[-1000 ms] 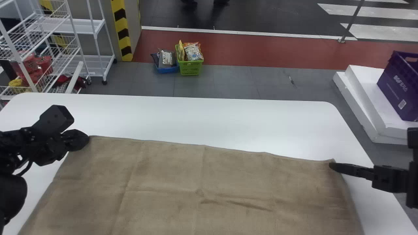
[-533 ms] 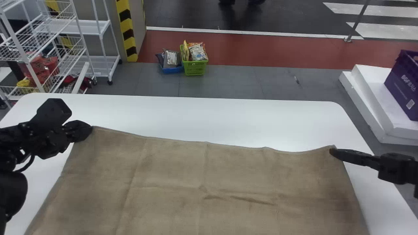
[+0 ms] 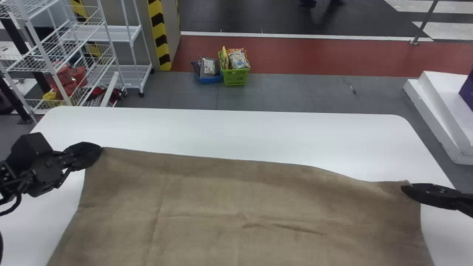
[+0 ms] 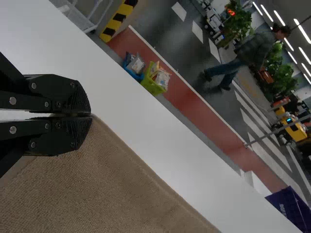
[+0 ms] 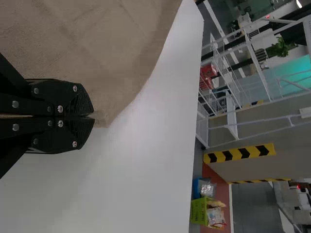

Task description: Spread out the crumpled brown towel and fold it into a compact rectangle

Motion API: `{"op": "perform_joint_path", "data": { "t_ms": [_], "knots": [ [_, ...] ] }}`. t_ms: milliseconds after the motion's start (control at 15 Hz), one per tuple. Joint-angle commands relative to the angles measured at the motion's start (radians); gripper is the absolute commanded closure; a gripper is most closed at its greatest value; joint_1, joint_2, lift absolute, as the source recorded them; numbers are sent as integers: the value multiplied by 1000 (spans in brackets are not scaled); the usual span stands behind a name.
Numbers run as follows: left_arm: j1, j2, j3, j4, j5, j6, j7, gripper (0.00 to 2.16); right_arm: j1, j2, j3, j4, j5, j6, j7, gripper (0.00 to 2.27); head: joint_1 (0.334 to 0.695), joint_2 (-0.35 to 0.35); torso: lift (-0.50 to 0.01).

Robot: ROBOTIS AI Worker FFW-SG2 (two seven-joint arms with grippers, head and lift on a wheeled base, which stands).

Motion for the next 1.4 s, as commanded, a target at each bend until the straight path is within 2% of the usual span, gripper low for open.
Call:
{"op": "perform_joint_path", "data": {
  "t_ms": [0, 467, 867, 1067, 1333],
  "knots": [
    [22, 10, 58, 1, 41, -81, -18, 1075, 34, -4, -10, -25, -4, -63, 3, 1332, 695, -10, -127],
    [97, 42, 165, 24, 173, -397, -113, 1075, 151, -4, 8, -109, 15, -244, 3, 1328, 695, 23, -127],
    [156, 60, 190, 34, 172, -587, -178, 1075, 229, -4, 63, -151, 70, -358, 3, 1328, 695, 58, -127],
    [177, 63, 210, 30, 172, -686, -221, 1075, 238, -6, 27, -180, 59, -355, 3, 1332, 695, 58, -127],
    [194, 80, 236, 30, 173, -738, -233, 1075, 249, -13, -29, -214, 38, -336, 3, 1328, 695, 35, -127]
  ]
}}
